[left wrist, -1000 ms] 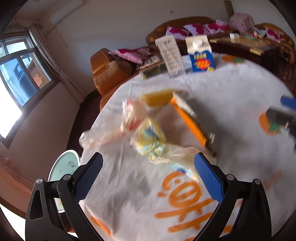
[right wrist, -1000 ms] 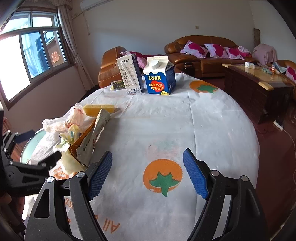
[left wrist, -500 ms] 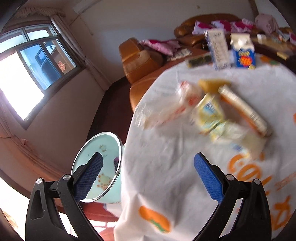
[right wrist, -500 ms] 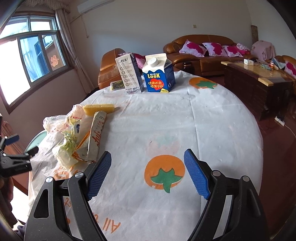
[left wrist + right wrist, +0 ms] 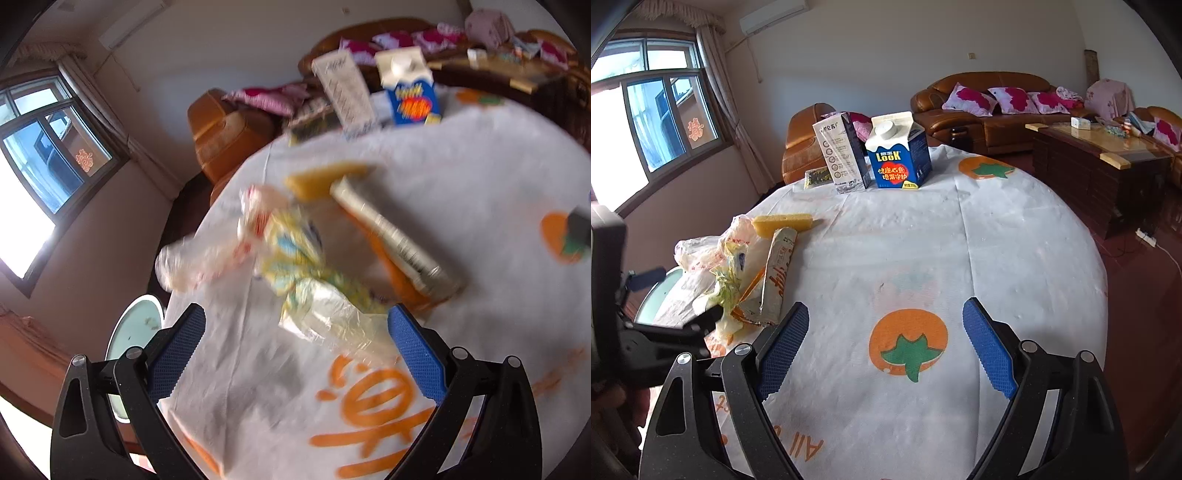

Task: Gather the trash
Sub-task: 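Lower both tools toward the clear plastic bag and the beige paper tube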

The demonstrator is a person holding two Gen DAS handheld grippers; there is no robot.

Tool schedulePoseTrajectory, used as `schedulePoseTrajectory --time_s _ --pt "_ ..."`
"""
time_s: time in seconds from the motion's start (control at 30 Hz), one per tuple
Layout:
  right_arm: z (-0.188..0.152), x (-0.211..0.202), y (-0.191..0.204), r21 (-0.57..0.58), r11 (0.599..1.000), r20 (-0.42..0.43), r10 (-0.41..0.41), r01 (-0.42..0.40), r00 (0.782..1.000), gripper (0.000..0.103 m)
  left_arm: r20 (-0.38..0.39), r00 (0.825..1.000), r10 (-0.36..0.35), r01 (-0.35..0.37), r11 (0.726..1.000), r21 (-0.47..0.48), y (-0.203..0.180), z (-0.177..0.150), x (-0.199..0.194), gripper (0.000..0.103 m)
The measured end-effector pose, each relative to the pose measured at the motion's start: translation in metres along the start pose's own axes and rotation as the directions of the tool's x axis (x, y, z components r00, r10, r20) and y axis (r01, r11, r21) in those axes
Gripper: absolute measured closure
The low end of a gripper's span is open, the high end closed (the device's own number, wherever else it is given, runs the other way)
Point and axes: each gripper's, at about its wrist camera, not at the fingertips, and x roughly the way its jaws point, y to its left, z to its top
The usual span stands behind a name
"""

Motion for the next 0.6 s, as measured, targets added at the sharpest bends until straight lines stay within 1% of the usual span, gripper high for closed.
schedulePoseTrajectory --time_s 0.07,0.13,0.2,0.27,0.33,0.37,0.47,0.6 --pt "0.000 0.000 0.001 -0.004 1.000 0.001 0.000 0.000 1.000 0.019 0.000 1.000 0.028 -0.028 1.000 0.003 0.013 -0.009 0.001 0.005" --pt "-0.001 0.000 0.002 -0.006 1.000 0.002 0.000 0.000 1.000 0.019 0.000 0.997 0.072 -0.072 0.997 0.006 0.029 -0.016 -0.001 0.005" --pt "-0.002 -0.001 0.003 -0.007 1.000 0.003 0.002 -0.002 1.000 0.018 -0.022 0.992 0.122 -0.122 0.992 0.006 0.047 -0.025 0.003 0.005" --pt "-0.002 0.000 0.004 -0.011 1.000 0.004 0.002 -0.002 1.000 0.018 -0.053 0.988 0.145 -0.145 0.989 -0.013 0.063 -0.032 0.007 0.006" --pt "-0.003 -0.001 0.006 -0.020 1.000 0.009 -0.006 0.006 1.000 0.018 -0.076 0.988 0.132 -0.136 0.989 -0.059 0.078 -0.037 0.008 0.006" --pt "-0.003 -0.001 0.008 -0.024 1.000 0.010 -0.010 0.010 1.000 0.018 -0.076 0.990 0.117 -0.124 0.988 -0.092 0.084 -0.037 0.005 0.006" --pt "-0.003 -0.002 0.010 -0.034 0.999 0.017 -0.022 0.022 1.000 0.018 -0.043 0.996 0.080 -0.085 0.985 -0.149 0.087 -0.030 -0.007 0.006" --pt "-0.004 -0.002 0.011 -0.041 0.999 0.021 -0.026 0.027 0.999 0.018 0.014 1.000 0.023 -0.019 0.976 -0.218 0.075 -0.004 -0.020 0.006"
